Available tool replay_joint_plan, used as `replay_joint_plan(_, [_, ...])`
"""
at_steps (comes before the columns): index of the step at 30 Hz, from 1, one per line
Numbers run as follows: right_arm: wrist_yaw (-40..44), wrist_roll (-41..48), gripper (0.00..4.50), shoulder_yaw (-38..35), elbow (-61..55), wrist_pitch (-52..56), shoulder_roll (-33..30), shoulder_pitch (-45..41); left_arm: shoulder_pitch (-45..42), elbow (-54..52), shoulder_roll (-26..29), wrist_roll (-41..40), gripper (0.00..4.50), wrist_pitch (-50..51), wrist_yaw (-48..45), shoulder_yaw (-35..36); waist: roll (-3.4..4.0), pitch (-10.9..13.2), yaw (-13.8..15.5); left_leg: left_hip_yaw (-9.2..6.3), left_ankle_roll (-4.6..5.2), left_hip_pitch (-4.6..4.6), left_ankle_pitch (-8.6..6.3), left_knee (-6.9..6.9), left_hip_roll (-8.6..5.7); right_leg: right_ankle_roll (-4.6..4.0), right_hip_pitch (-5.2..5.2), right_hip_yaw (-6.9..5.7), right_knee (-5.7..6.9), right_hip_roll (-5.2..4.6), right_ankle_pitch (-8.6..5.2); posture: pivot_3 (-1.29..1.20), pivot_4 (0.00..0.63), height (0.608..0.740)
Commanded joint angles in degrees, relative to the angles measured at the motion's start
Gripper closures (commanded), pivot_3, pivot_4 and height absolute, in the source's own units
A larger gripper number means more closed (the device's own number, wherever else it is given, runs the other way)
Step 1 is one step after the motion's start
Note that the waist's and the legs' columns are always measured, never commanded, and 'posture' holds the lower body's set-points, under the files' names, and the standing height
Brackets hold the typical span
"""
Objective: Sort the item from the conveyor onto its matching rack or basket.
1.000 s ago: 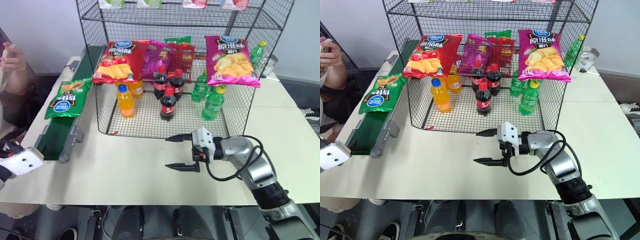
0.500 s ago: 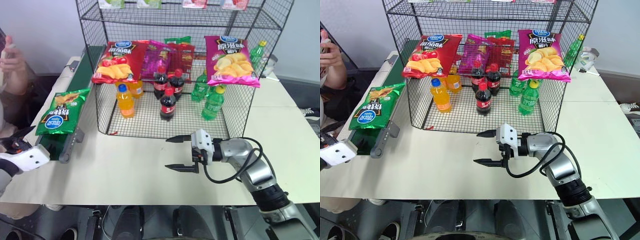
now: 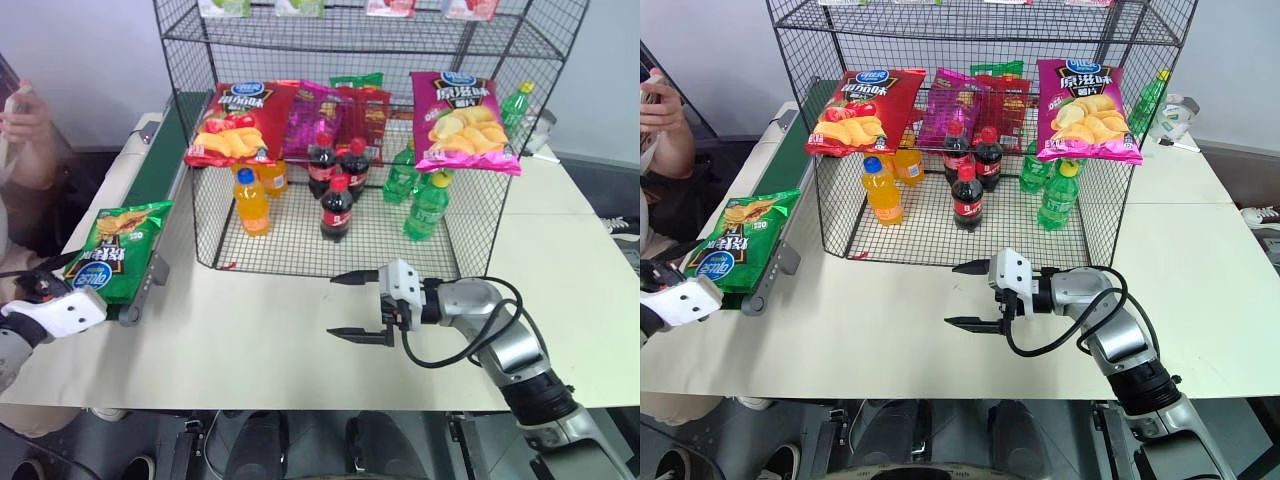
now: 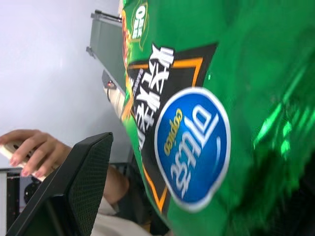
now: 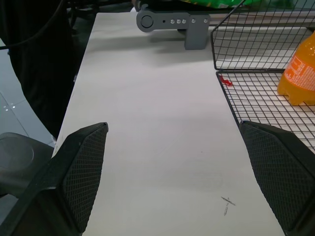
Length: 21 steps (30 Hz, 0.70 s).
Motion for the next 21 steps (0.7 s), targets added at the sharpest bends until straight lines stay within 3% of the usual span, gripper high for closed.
replay_joint_plan(1, [-0.5, 0.5, 0.04, -0.3, -2.8, 0.0, 0.4, 0.0, -1.2, 1.0, 1.0, -0.4, 0.19, -1.0, 0.8, -1.0, 0.0, 0.0, 0.0, 0.0, 0.0, 0.0, 0.0, 0.0, 0.0, 0.0, -0.01, 0.0, 0.02, 0.0, 0.0, 0.0, 0.15, 0.739])
replay_joint_plan(5, [-0.8, 0.4, 0.04, -0.1, -2.8, -0.1, 0.6, -0.2, -2.3, 2.3, 1.1, -0.9, 0.19, -1.5, 0.5, -2.0, 0.0, 0.0, 0.0, 0.01, 0.0, 0.01, 0.0, 0.03, 0.0, 0.0, -0.03, 0.0, 0.08, 0.0, 0.0, 0.0, 0.15, 0.739])
replay_joint_plan(13, [-1.3, -0.1, 0.0, 0.2, -2.3, -0.6, 0.7, -0.5, -3.2, 3.6, 1.5, -1.7, 4.16, -2.4, 0.9, -3.2, -0.01, 0.0, 0.0, 0.02, 0.0, 0.01, 0.0, 0.04, 0.0, 0.0, -0.05, -0.05, 0.13, 0.02, 0.0, 0.0, 0.15, 0.739])
replay_joint_plan(14, [-1.3, 0.0, 0.0, 0.1, -2.2, -0.5, 0.8, -0.5, -3.2, 3.7, 1.3, -2.2, 4.41, -2.3, 0.8, -3.0, 0.0, 0.0, 0.0, 0.02, 0.0, 0.01, 0.0, 0.04, 0.0, 0.0, -0.05, -0.05, 0.13, 0.02, 0.0, 0.0, 0.15, 0.739])
replay_joint_plan(17, [-1.5, -0.2, 0.0, 0.2, -2.2, -0.7, 0.8, -0.5, -3.0, 3.1, 0.9, -5.4, 4.41, -1.9, -0.1, -1.6, 0.0, 0.0, 0.0, 0.02, 0.0, 0.01, 0.0, 0.05, 0.0, 0.0, -0.05, -0.05, 0.14, 0.02, 0.0, 0.0, 0.15, 0.739])
replay_joint_plan(21, [-1.4, -0.5, 0.0, 0.3, -1.6, -1.4, 0.8, -0.5, -1.7, -3.8, -1.0, -20.9, 4.41, 3.3, -7.9, 2.8, -0.01, 0.0, 0.0, 0.02, 0.0, 0.0, 0.0, 0.06, 0.01, 0.0, -0.07, -0.04, 0.15, 0.01, 0.0, 0.0, 0.15, 0.739])
